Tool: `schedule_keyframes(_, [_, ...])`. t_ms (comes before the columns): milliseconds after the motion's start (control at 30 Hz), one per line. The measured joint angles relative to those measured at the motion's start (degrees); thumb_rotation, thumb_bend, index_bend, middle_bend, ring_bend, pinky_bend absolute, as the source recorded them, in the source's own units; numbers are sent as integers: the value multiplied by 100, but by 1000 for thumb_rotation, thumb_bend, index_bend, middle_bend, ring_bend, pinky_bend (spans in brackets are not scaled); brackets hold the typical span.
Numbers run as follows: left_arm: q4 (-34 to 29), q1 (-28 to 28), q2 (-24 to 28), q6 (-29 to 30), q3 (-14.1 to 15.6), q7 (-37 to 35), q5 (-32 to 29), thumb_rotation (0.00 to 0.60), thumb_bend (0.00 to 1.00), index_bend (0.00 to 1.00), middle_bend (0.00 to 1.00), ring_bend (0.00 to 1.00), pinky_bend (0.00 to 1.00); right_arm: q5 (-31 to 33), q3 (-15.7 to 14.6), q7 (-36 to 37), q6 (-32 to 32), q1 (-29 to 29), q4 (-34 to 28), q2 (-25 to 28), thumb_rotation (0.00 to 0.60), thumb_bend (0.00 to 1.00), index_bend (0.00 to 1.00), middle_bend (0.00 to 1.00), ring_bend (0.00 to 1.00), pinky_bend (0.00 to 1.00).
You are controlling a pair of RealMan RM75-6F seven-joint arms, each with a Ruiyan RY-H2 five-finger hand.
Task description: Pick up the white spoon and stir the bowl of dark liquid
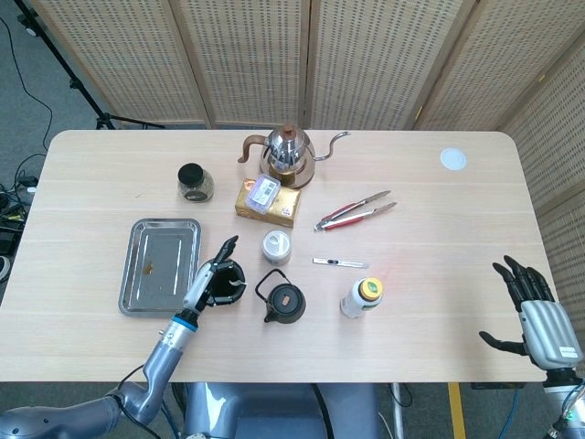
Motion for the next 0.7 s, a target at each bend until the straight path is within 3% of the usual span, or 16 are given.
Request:
schedule_keyframes(333, [-47,220,221,214,257,-4,156,600,476,641,0,0,0,-26,-13,-31,10,-3,-7,-12,600,0,0,0,0,0])
schedule_keyframes(700, [282,248,245,303,102,-86,70,600,475,641,0,0,0,-13,-25,-83,-28,9,-5,-39,600,0,0,0,0,0])
